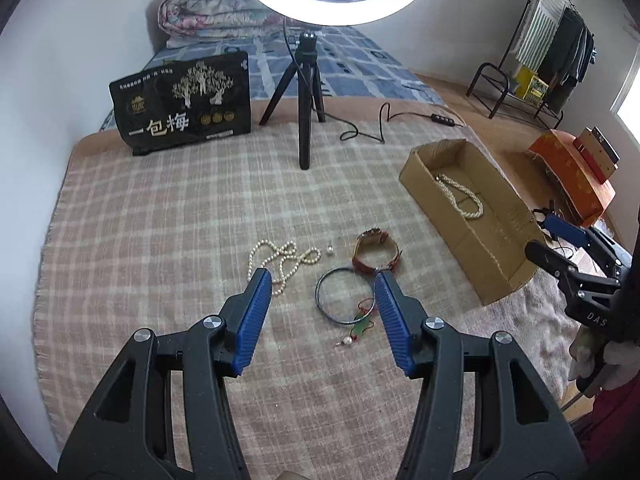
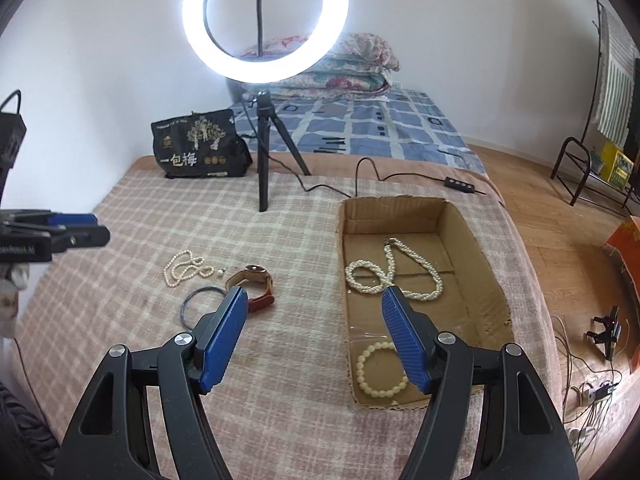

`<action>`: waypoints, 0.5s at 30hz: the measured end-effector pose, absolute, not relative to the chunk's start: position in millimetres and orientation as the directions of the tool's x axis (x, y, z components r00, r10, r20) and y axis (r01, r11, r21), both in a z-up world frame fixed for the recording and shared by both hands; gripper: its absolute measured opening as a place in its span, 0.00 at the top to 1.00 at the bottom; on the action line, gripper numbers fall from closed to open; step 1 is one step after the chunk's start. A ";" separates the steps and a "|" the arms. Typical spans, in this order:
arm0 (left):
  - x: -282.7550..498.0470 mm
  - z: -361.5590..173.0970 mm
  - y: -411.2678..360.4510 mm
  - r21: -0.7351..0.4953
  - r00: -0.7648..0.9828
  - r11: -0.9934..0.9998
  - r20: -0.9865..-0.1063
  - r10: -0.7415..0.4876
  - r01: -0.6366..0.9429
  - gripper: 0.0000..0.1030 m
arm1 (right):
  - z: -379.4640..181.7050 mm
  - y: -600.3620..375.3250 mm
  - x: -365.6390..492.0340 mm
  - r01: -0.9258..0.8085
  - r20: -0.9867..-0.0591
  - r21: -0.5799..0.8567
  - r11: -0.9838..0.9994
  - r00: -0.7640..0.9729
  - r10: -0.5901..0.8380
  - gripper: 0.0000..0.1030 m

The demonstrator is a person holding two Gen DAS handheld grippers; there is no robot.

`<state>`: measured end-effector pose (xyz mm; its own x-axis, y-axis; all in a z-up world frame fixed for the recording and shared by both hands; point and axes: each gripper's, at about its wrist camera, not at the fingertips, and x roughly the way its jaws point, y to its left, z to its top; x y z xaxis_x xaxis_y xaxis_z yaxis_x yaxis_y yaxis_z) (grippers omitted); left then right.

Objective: Organize jewelry
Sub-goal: 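Move both open tools back toward the remaining jewelry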

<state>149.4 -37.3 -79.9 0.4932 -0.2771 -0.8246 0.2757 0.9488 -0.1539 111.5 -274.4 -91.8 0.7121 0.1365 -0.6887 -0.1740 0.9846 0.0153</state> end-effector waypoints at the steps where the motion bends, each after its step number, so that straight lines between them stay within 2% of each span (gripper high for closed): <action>1: 150.2 -85.6 -37.0 -0.159 0.478 0.949 -0.834 -0.277 0.273 0.46 | -92.7 -271.9 114.3 -0.178 -0.698 0.009 0.984 0.703 0.134 0.33; 3: 153.2 -97.1 -36.1 -0.164 0.452 0.953 -0.851 -0.268 0.255 0.46 | -94.7 -267.3 120.6 -0.184 -0.721 0.010 0.983 0.680 0.135 0.33; 8: 162.2 -123.3 -37.8 -0.165 0.385 0.963 -0.892 -0.238 0.212 0.46 | -101.1 -257.8 141.9 -0.217 -0.773 0.118 0.969 0.593 0.227 0.33; 15: 175.9 -157.8 -28.1 -0.194 0.308 0.976 -0.927 -0.216 0.102 0.46 | -115.2 -233.7 170.9 -0.245 -0.810 0.145 0.959 0.527 0.257 0.33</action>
<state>175.9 -28.1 -157.8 0.3076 -0.2164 -0.9266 0.1022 0.9757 -0.1939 170.9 -233.7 -115.2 0.5265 0.2573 -0.8103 -0.2451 0.9586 0.1451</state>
